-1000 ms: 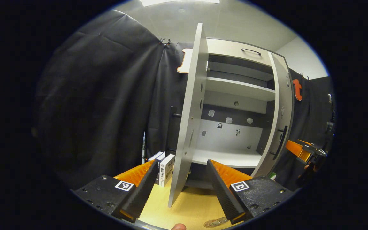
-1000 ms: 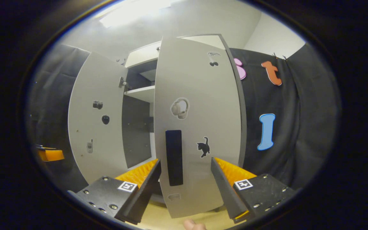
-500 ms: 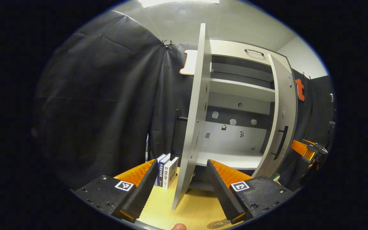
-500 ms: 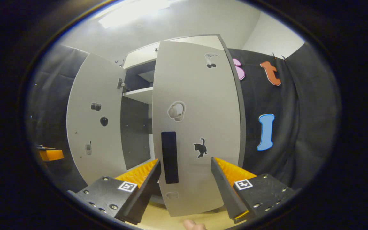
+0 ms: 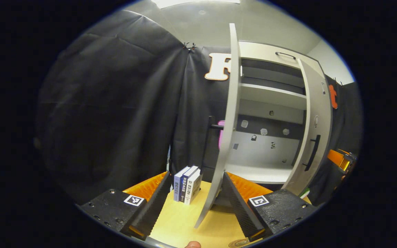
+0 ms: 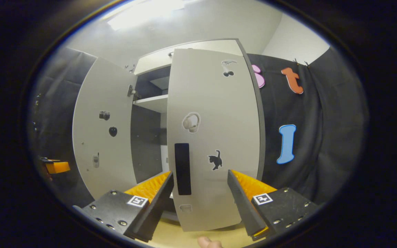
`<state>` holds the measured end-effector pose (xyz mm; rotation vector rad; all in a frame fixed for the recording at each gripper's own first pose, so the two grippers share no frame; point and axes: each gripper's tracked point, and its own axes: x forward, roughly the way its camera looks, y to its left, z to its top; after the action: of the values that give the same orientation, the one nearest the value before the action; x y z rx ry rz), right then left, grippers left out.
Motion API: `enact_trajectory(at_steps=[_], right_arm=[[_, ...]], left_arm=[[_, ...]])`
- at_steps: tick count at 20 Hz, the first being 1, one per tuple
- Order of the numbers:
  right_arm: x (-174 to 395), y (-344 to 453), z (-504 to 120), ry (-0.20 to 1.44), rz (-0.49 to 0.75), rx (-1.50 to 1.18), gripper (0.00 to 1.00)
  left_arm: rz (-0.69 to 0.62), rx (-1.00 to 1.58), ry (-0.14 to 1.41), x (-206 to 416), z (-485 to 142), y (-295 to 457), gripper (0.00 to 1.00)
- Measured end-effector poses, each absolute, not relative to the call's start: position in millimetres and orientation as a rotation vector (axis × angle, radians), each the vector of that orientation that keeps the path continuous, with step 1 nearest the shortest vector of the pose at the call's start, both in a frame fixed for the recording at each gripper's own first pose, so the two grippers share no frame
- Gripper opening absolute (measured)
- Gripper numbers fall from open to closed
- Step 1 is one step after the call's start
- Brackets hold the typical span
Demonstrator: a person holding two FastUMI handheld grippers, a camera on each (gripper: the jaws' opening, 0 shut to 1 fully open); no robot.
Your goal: Grasp the bottle in the cabinet with the left hand and place it on the coaster, then close the right door with the right hand and the left door with the left hand.
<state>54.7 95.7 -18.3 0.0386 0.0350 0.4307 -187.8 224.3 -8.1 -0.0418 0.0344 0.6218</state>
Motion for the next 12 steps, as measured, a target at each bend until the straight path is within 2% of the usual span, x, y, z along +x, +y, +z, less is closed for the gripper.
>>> enact_trajectory(at_steps=[2, 4, 6, 7, 8, 9, 10, 11, 12], right_arm=[[53.7, 96.3, -18.9, 0.037, 0.43, 0.036, 0.99], [51.9, 97.3, -19.7, 0.039, 0.428, 0.034, 0.95], [50.7, 95.2, -19.7, 0.04, 0.422, 0.031, 0.92], [50.6, 93.8, -20.1, 0.041, 0.419, 0.029, 0.92], [50.0, 93.7, -20.5, 0.042, 0.415, 0.026, 0.92], [49.7, 92.7, -20.8, 0.043, 0.41, 0.024, 0.95], [50.2, 91.3, -20.8, 0.043, 0.404, 0.022, 0.92], [50.2, 89.7, -20.5, 0.043, 0.398, 0.02, 0.95], [48.8, 88.8, -20.7, 0.044, 0.392, 0.019, 0.92]], left_arm=[[0.65, -0.054, 0.032, -186.5, -10.1, 234.5, 0.9], [0.678, -0.057, 0.033, -186.2, -12.6, 246.3, 0.95], [0.7, -0.051, 0.045, -184.6, -17.5, 259.1, 0.95], [0.708, -0.05, 0.049, -183.0, -20.2, 264.4, 0.95], [0.716, -0.049, 0.053, -180.0, -21.9, 269.7, 0.9], [0.723, -0.049, 0.058, -177.2, -24.5, 274.3, 0.9], [0.729, -0.048, 0.062, -174.8, -28.1, 278.5, 0.95], [0.731, -0.048, 0.067, -171.7, -31.1, 281.7, 0.95], [0.732, -0.047, 0.071, -169.0, -33.4, 284.4, 0.95]])
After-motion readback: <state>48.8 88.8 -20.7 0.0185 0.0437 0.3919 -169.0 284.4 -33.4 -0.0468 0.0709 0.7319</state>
